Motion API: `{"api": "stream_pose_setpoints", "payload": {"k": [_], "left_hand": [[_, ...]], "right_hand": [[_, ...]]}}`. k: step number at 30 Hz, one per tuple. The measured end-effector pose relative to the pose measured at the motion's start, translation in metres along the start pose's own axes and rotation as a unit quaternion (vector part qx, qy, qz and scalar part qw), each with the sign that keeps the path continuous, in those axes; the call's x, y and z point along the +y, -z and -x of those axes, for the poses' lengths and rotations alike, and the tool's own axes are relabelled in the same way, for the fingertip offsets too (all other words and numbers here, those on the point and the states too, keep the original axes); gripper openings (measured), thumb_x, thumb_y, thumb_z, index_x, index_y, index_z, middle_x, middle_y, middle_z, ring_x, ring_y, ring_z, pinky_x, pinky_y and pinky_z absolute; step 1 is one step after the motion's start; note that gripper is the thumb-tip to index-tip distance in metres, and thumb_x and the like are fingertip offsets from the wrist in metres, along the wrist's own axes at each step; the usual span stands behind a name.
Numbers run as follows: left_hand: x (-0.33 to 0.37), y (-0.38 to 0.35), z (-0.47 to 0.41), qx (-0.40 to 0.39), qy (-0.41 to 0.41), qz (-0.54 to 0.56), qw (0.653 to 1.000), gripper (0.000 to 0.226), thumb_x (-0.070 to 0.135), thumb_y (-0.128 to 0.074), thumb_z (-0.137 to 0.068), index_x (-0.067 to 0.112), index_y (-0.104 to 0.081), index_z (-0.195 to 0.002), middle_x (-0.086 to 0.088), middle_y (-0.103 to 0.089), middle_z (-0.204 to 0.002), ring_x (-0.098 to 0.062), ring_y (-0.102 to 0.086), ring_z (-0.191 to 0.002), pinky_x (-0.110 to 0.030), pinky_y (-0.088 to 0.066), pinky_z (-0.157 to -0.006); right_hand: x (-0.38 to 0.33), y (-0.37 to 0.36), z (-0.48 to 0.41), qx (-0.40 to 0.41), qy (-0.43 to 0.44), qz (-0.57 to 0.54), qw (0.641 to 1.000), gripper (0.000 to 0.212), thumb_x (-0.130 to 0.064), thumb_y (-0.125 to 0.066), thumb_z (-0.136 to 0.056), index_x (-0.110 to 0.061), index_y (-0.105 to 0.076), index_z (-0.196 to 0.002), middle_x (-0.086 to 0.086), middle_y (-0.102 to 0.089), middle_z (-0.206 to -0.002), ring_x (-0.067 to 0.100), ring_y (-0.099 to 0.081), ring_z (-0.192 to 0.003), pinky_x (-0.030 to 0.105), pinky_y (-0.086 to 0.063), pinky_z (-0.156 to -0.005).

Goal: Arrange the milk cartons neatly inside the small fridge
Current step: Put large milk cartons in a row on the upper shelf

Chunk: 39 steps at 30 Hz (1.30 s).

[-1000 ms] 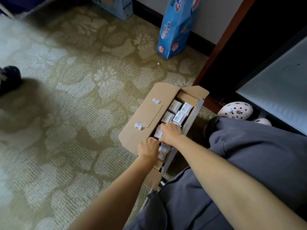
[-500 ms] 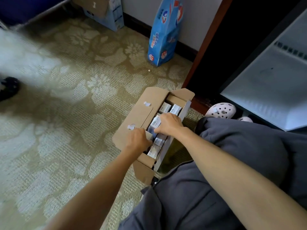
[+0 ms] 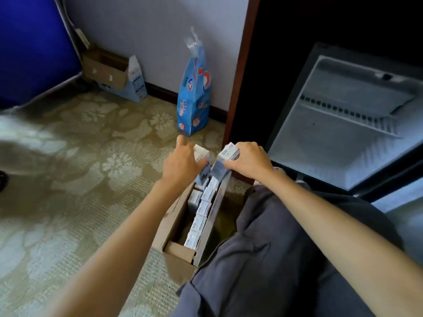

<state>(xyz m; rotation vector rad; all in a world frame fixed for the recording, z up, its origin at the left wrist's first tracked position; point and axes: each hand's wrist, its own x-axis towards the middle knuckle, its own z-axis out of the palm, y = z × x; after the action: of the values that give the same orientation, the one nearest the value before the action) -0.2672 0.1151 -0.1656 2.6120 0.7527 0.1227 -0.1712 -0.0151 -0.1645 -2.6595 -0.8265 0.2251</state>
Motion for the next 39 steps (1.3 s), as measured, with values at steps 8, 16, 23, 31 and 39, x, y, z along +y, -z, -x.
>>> {"api": "stream_pose_setpoints", "payload": {"k": [8, 16, 23, 31, 39], "left_hand": [[0.090, 0.018, -0.033, 0.017, -0.143, 0.017, 0.989, 0.038, 0.030, -0.053, -0.093, -0.003, -0.048, -0.112, -0.023, -0.059, -0.111, -0.041, -0.056, -0.102, -0.039, -0.041, -0.071], [0.189, -0.001, -0.070, 0.019, -0.253, 0.002, 0.967, 0.037, 0.030, -0.046, -0.096, 0.000, -0.044, -0.118, -0.018, -0.054, -0.116, -0.036, -0.057, -0.102, -0.031, -0.036, -0.069], [0.265, -0.035, -0.117, 0.008, -0.301, 0.020, 0.953, 0.043, 0.028, -0.044, -0.098, 0.003, -0.035, -0.132, -0.016, -0.044, -0.129, -0.032, -0.053, -0.114, -0.035, -0.045, -0.085], [0.305, -0.081, -0.177, 0.022, -0.335, 0.025, 0.941, 0.045, 0.018, -0.044, -0.099, 0.005, -0.028, -0.138, -0.014, -0.037, -0.136, -0.029, -0.044, -0.121, -0.032, -0.041, -0.093], [0.323, -0.109, -0.208, 0.007, -0.342, 0.101, 0.934, 0.039, 0.022, -0.046, -0.097, 0.004, -0.036, -0.130, -0.015, -0.044, -0.127, -0.032, -0.050, -0.110, -0.039, -0.044, -0.086]], "right_hand": [[0.063, 0.071, -0.002, 0.124, -0.041, -0.078, 0.988, 0.035, -0.030, -0.071, -0.077, -0.003, -0.059, -0.094, 0.013, -0.066, -0.091, 0.024, -0.061, -0.073, 0.026, -0.039, -0.049], [0.137, 0.114, -0.008, 0.237, -0.103, -0.098, 0.961, 0.032, -0.024, -0.070, -0.078, -0.002, -0.060, -0.098, 0.010, -0.067, -0.095, 0.018, -0.059, -0.076, 0.020, -0.040, -0.057], [0.203, 0.133, -0.031, 0.345, -0.126, -0.098, 0.925, 0.042, -0.018, -0.069, -0.079, 0.002, -0.055, -0.113, 0.015, -0.064, -0.108, 0.027, -0.065, -0.093, 0.026, -0.048, -0.067], [0.260, 0.140, -0.082, 0.376, -0.164, -0.090, 0.908, 0.043, -0.018, -0.069, -0.079, 0.002, -0.053, -0.114, 0.017, -0.061, -0.114, 0.030, -0.063, -0.099, 0.031, -0.050, -0.076], [0.285, 0.126, -0.109, 0.394, -0.175, -0.105, 0.896, 0.041, -0.018, -0.070, -0.078, 0.001, -0.053, -0.110, 0.017, -0.062, -0.110, 0.030, -0.062, -0.096, 0.036, -0.052, -0.076]]}}
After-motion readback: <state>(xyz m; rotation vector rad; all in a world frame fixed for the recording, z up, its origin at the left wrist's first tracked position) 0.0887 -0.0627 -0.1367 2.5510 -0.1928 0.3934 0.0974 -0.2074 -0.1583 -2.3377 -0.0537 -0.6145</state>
